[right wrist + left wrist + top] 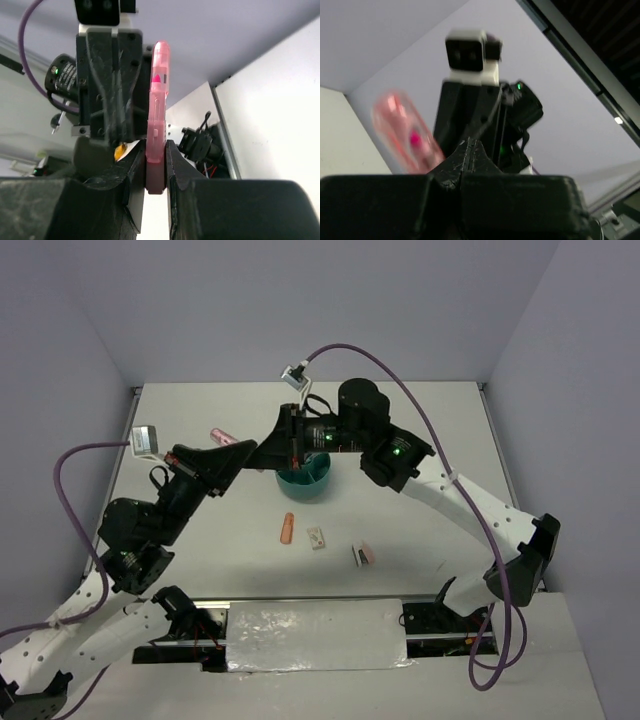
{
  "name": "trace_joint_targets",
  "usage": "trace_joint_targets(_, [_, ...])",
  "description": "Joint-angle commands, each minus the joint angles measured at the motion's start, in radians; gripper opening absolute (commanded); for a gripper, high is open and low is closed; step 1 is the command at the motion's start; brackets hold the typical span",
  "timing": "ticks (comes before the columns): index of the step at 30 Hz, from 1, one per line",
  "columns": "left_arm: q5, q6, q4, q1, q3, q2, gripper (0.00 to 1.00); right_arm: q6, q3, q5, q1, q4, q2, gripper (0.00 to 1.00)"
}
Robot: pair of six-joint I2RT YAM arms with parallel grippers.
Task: Sort the stationery into containers
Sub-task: Close the pen cap on the pen.
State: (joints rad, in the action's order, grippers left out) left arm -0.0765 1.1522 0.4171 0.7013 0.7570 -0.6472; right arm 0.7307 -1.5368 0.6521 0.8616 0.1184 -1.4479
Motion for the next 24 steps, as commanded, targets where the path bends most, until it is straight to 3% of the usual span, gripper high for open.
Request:
trace_joint_targets(1, [0.052,-0.038,-0.125,0.021,0.017,0.056,0.03,-0.053,-0.089,-0.025,-0.004,-0.072,-0.031,0.0])
trace_joint_targets(2, [0.029,-0.093,-0.164,0.021,0.066,0.067,0.07,-0.041,-0.068,-0.02,-0.004,-0.101,-0.022,0.0])
trace_joint_targets(5, [-0.025,-0.219,-0.308,0.021,0.197,0.07,0.32,-0.019,0.058,0.006,-0.006,-0.175,0.014,0.0])
trace_joint_targets(6, [-0.035,-0.282,-0.374,0.021,0.234,0.048,0.48,-0.011,0.082,0.027,-0.004,-0.193,0.035,0.0])
trace_joint_targets(9, [-0.049,-0.38,-0.47,0.02,0.375,-0.009,0.79,-0.008,0.148,0.04,-0.007,-0.238,0.063,0.0])
trace_joint_targets(10, [-0.058,-0.397,-0.492,0.021,0.437,-0.023,0.84,-0.013,0.158,0.047,-0.006,-0.244,0.078,0.0])
trace_joint_targets(11, [-0.071,-0.411,-0.512,0.021,0.465,-0.051,0.98,-0.014,0.173,0.049,-0.006,-0.241,0.087,0.0])
trace_joint_targets(15, [-0.227,-0.444,-0.703,0.021,0.615,-0.114,0.99,-0.03,0.214,0.04,-0.006,-0.235,0.142,0.0])
trace_joint_targets(19, [-0.319,-0.439,-0.81,0.021,0.668,-0.143,0.99,-0.051,0.228,0.034,-0.007,-0.217,0.185,0.0])
trace_joint_targets(22, [-0.262,-0.447,-0.744,0.02,0.633,-0.131,0.93,-0.05,0.236,0.058,-0.007,-0.223,0.205,0.0])
trace_joint_targets(24, [-0.165,-0.459,-0.645,0.02,0.564,-0.109,0.81,-0.044,0.236,0.075,-0.009,-0.236,0.219,0.0])
